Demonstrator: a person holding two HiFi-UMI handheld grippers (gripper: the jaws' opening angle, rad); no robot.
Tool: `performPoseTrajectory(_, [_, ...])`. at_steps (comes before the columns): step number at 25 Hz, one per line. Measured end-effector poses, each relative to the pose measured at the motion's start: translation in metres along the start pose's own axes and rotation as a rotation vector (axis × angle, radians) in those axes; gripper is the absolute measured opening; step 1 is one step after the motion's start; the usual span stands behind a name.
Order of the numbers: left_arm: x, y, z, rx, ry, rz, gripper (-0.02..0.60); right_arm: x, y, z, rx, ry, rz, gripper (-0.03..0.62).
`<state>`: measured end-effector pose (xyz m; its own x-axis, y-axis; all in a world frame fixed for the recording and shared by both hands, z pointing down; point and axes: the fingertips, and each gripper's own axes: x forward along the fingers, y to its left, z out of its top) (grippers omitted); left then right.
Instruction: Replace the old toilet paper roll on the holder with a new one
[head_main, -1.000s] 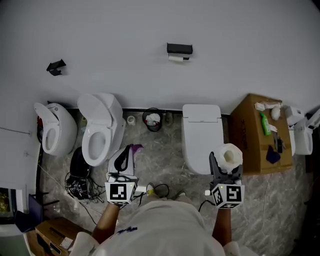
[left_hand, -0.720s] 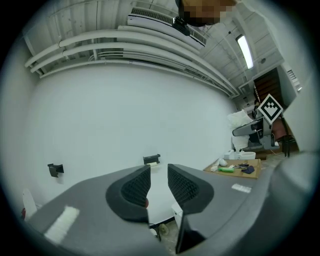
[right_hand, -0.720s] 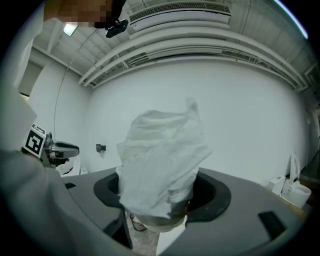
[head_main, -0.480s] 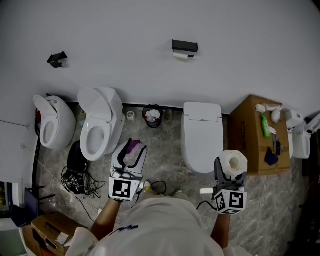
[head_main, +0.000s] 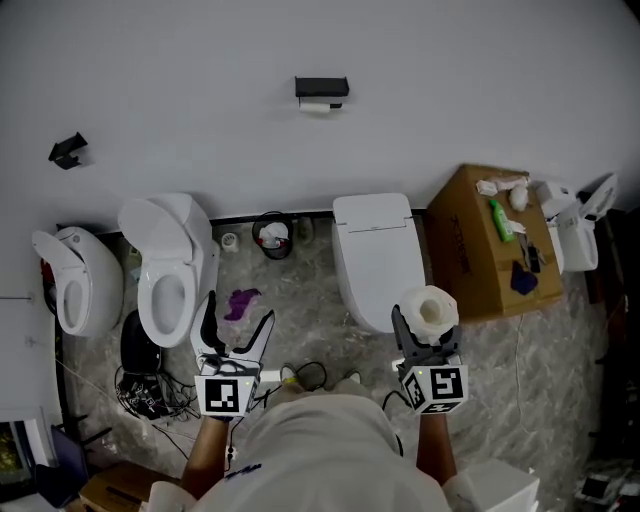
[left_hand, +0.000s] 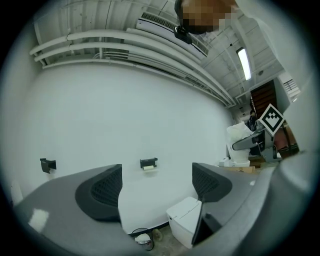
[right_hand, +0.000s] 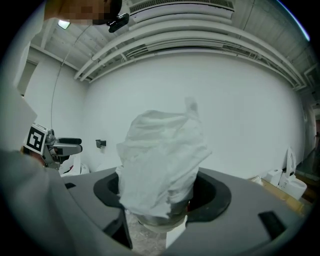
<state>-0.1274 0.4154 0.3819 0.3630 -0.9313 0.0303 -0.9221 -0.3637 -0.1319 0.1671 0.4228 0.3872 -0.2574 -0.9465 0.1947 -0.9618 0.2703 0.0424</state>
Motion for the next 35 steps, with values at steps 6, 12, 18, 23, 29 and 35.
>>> performPoseTrajectory(6, [-0.013, 0.029, 0.009, -0.042, -0.093, 0.001, 0.42, 0.017, 0.045, 0.005, 0.0, -0.015, 0.001, 0.316])
performPoseTrajectory(12, [-0.024, 0.058, -0.005, -0.044, -0.09, -0.036, 0.42, 0.027, 0.093, 0.008, 0.008, -0.014, 0.009, 0.316])
performPoseTrajectory(18, [-0.017, 0.079, -0.022, -0.075, -0.063, -0.011, 0.42, 0.032, 0.11, 0.014, -0.057, -0.003, 0.003, 0.316])
performPoseTrajectory(23, [-0.001, 0.085, -0.031, -0.058, -0.045, -0.007, 0.419, 0.042, 0.095, 0.009, -0.049, 0.011, -0.014, 0.316])
performPoseTrajectory(29, [0.037, 0.092, -0.035, -0.021, -0.008, 0.011, 0.419, 0.087, 0.071, 0.003, -0.034, 0.024, 0.002, 0.316])
performPoseTrajectory(35, [0.097, 0.091, -0.044, -0.021, 0.014, 0.022, 0.419, 0.143, 0.034, 0.012, -0.048, 0.01, 0.017, 0.316])
